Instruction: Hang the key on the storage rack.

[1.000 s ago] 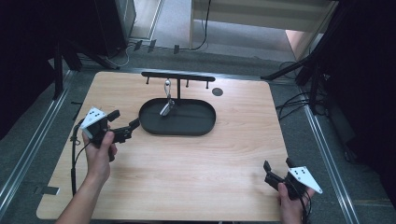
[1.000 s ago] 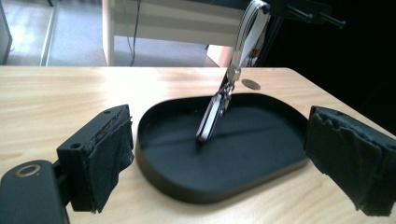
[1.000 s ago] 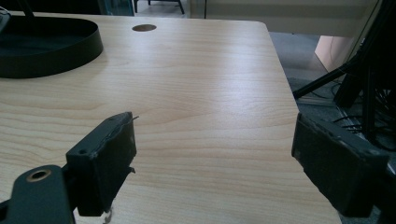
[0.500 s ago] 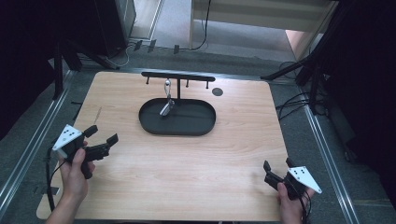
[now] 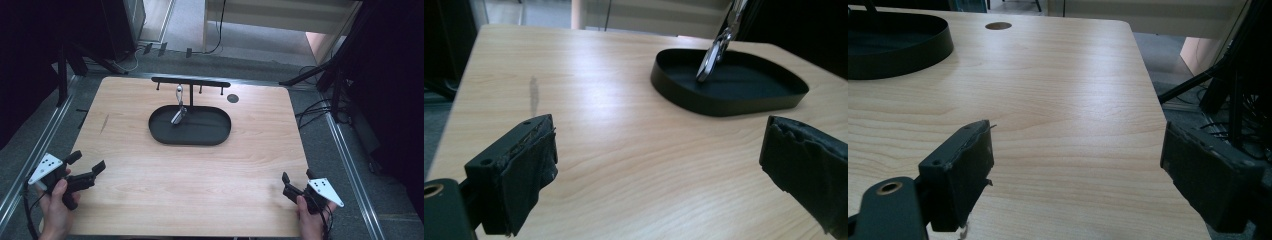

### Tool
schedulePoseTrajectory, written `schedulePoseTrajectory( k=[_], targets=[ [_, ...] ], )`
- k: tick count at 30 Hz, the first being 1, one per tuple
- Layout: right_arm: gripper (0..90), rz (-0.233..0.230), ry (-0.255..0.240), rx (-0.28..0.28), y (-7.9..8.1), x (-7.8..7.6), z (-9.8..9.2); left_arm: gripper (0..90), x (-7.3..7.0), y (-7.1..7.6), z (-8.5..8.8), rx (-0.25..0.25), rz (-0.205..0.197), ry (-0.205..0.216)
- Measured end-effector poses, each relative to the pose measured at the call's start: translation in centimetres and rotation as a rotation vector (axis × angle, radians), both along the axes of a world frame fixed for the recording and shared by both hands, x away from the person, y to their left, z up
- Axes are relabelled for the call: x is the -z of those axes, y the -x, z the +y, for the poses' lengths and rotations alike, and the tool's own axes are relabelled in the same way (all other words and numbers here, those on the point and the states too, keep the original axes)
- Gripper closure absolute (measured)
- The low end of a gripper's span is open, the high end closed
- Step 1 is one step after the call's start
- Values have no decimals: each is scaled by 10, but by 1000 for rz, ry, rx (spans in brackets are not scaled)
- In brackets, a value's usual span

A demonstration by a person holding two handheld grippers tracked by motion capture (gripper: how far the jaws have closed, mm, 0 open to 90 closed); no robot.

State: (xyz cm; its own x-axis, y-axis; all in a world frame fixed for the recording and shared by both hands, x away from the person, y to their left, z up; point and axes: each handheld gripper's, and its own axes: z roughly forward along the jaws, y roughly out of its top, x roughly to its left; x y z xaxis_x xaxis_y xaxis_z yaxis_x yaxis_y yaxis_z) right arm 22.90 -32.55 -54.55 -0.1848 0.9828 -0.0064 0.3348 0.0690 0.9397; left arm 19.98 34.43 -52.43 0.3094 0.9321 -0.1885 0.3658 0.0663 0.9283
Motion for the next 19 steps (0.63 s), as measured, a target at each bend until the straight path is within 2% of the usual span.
schedulePoseTrajectory(
  k=[1, 5, 9, 11, 12, 16, 19],
  targets=[
    [135, 0, 3, -1, 0, 0, 0, 23, 3, 6, 4, -12, 0, -31],
    [135, 2, 3, -2, 0, 0, 0, 23, 6, 14, 12, -43, -9, -34],
    [134, -2, 0, -4, 0, 0, -1, 22, 16, 23, 22, -112, -7, -43],
    [133, -2, -21, -5, 0, 0, -3, 22, 22, 25, 25, -138, 5, -27],
    [133, 2, -21, -3, 0, 0, -3, 22, 26, 24, 27, -163, 6, -40],
    [132, 5, -20, -1, -1, 0, -3, 21, 27, 24, 30, -166, 6, -12],
    [131, 6, -10, -5, -1, 0, -2, 21, 28, 21, 29, -152, 21, -17]
  ],
)
